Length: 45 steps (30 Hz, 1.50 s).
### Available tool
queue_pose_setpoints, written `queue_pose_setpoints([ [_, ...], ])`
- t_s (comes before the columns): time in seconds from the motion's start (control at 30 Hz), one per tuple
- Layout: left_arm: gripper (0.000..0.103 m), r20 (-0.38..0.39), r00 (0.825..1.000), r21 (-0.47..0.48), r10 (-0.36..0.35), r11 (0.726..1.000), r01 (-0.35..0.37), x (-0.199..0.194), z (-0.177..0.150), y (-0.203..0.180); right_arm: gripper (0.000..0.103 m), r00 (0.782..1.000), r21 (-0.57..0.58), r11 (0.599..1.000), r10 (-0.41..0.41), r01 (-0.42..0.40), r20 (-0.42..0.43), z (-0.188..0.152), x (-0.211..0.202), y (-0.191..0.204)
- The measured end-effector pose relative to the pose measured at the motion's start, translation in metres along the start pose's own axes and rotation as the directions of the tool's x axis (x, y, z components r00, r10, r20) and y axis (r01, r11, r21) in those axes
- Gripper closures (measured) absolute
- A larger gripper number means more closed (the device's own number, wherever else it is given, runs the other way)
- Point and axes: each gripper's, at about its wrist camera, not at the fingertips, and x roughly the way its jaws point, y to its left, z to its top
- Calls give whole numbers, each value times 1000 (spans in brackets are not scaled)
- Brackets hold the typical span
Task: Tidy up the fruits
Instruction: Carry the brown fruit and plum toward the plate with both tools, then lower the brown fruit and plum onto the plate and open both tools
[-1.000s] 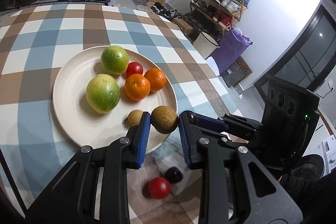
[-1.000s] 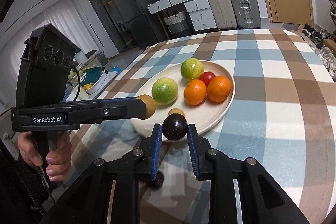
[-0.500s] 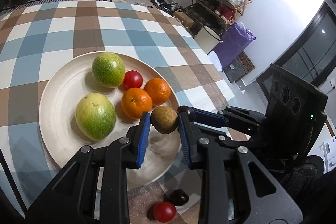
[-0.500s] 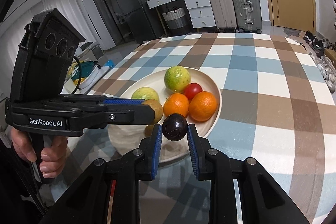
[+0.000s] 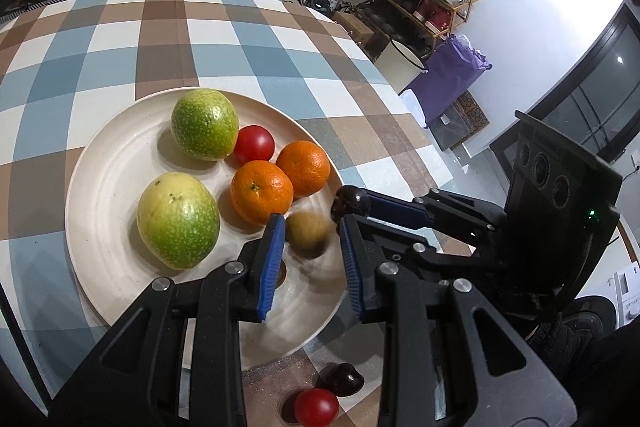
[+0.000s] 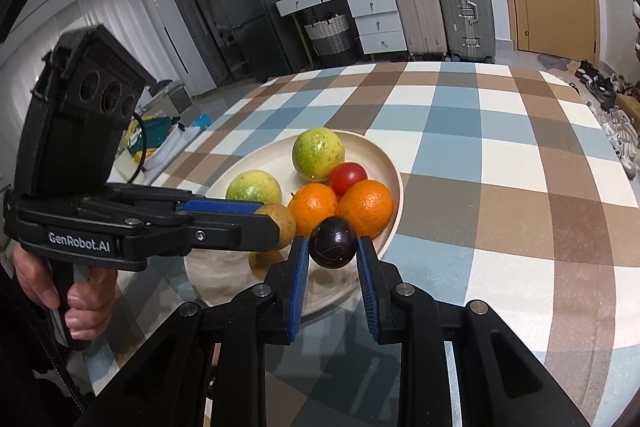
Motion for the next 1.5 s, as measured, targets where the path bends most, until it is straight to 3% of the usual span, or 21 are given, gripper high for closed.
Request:
queue_pose_setpoints([
  [0.3,78,33,999,-5,1,1000,-1,-9,-1,1,73,1000,-2,1000,-19,19,7,-2,-2,0],
  [0.43,78,47,999,-2,5,1000,-5,-17,-3,-1,62,1000,1,1000,-17,17,20,-4,-7,1],
  [0.77,78,69,997,-2,17,1000,-17,-37,-18,-6,61,998,10,1000,-12,12,65,-5,-21,9],
  [0.87,78,76,997,0,23,1000,-23,-45,-25,-8,55,996,8,1000,-1,1,84,-5,-29,14],
  [1.03,78,89,996,0,31,1000,-31,-57,-39,-10,54,995,-6,1000,-5,6,99,-8,-38,24],
  [1.2,78,101,994,7,48,999,-49,-66,-57,-14,37,992,-3,1000,-13,14,122,-14,-49,31],
  [1.27,78,102,993,6,56,998,-57,-69,-65,-16,35,991,-7,1000,-19,20,129,-17,-54,36],
  [1.37,75,107,992,8,73,997,-74,-73,-76,-19,32,990,-8,1000,-23,25,138,-22,-60,42],
  [1.5,60,117,989,4,89,996,-90,-77,-89,-21,26,987,-6,1000,-28,29,156,-28,-69,49],
])
